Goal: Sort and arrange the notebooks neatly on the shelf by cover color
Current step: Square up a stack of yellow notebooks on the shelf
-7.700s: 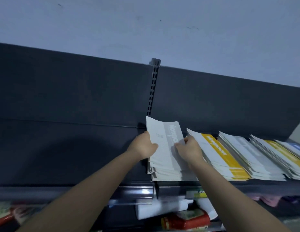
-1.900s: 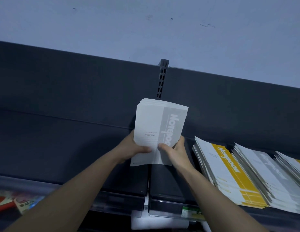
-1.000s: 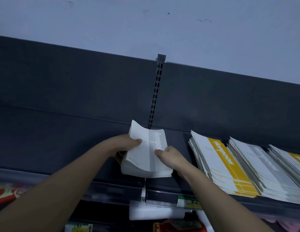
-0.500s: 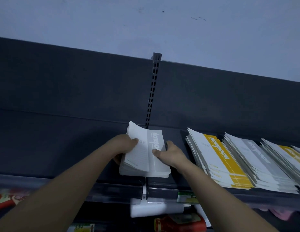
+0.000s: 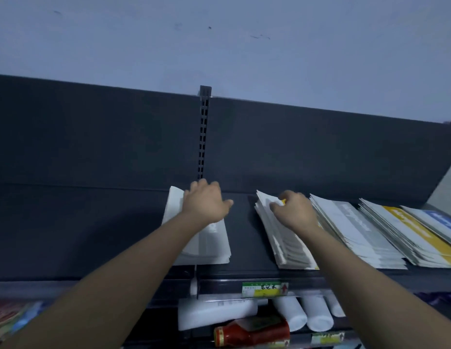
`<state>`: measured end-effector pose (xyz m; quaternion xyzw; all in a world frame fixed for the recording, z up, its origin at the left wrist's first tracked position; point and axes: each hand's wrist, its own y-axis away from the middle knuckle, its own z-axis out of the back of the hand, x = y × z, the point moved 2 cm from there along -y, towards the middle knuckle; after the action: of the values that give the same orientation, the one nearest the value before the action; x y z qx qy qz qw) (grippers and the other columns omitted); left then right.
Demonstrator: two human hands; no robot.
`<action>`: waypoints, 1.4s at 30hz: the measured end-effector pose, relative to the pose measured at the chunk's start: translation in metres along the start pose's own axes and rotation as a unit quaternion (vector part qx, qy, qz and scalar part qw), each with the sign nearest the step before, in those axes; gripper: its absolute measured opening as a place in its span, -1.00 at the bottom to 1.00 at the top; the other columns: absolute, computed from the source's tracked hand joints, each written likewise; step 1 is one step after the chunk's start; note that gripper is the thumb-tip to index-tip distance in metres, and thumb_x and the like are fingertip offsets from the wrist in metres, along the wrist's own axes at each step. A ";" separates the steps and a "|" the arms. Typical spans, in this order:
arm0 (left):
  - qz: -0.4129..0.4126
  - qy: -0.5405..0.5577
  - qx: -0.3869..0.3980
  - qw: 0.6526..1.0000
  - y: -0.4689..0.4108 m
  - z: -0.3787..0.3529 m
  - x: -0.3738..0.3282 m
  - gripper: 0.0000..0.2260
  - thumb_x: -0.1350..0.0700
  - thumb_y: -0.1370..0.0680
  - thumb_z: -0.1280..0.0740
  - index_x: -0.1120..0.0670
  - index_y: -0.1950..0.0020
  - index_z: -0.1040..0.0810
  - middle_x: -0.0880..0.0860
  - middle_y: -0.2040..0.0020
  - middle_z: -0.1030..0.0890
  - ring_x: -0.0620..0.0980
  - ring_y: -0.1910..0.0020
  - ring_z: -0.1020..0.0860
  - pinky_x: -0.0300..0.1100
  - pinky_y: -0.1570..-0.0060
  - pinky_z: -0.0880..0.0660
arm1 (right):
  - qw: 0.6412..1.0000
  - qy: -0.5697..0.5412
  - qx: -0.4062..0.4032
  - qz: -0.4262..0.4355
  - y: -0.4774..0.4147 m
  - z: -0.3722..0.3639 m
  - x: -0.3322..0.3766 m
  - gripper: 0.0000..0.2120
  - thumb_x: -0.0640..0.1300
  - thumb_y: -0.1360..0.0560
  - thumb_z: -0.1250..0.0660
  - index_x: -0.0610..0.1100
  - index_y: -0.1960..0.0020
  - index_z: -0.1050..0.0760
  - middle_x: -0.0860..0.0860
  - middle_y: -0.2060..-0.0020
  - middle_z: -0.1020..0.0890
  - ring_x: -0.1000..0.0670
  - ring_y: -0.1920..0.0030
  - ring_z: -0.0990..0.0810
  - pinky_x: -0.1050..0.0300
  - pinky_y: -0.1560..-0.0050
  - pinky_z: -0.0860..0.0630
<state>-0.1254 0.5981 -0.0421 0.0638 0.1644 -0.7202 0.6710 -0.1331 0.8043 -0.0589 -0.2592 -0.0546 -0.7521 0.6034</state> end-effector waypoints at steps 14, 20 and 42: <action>0.156 0.362 0.118 0.911 -0.002 -0.086 -0.112 -0.56 -0.08 -0.55 -0.33 0.19 -0.29 -0.48 0.09 -0.26 -0.55 0.09 -0.20 -0.53 -0.15 -0.10 -0.47 | 0.979 0.004 0.201 -0.037 -0.010 0.002 -0.090 -0.32 0.19 -0.48 -0.27 -0.14 -0.45 -0.22 -0.08 -0.38 -0.41 -0.14 -0.37 -0.40 0.07 -0.22 -0.40; 0.233 0.426 0.109 0.867 -0.003 -0.088 -0.121 -0.65 0.06 -0.53 -0.40 0.30 -0.15 -0.51 0.14 -0.10 -0.60 0.13 -0.11 -0.59 -0.09 -0.07 -0.53 | 0.978 -0.030 0.208 -0.010 -0.012 -0.001 -0.100 -0.38 0.18 -0.47 -0.28 -0.14 -0.40 -0.26 -0.10 -0.28 -0.50 -0.19 -0.28 -0.46 0.02 -0.17 -0.45; 0.067 0.584 -0.007 0.809 -0.004 -0.061 -0.113 -0.69 0.29 -0.52 -0.38 0.10 -0.21 -0.43 0.08 -0.07 -0.61 0.06 -0.01 -0.61 -0.04 0.02 -0.57 | 0.876 -0.460 0.125 -0.067 -0.032 0.024 -0.092 -0.21 -0.04 -0.22 -0.64 -0.11 -0.27 -0.26 0.01 -0.09 -0.55 -0.04 -0.08 -0.55 -0.03 -0.12 -0.52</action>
<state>-0.1264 0.7250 -0.0636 0.4786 0.5260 -0.4992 0.4950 -0.1428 0.9029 -0.0723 -0.4938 -0.4372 -0.5738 0.4856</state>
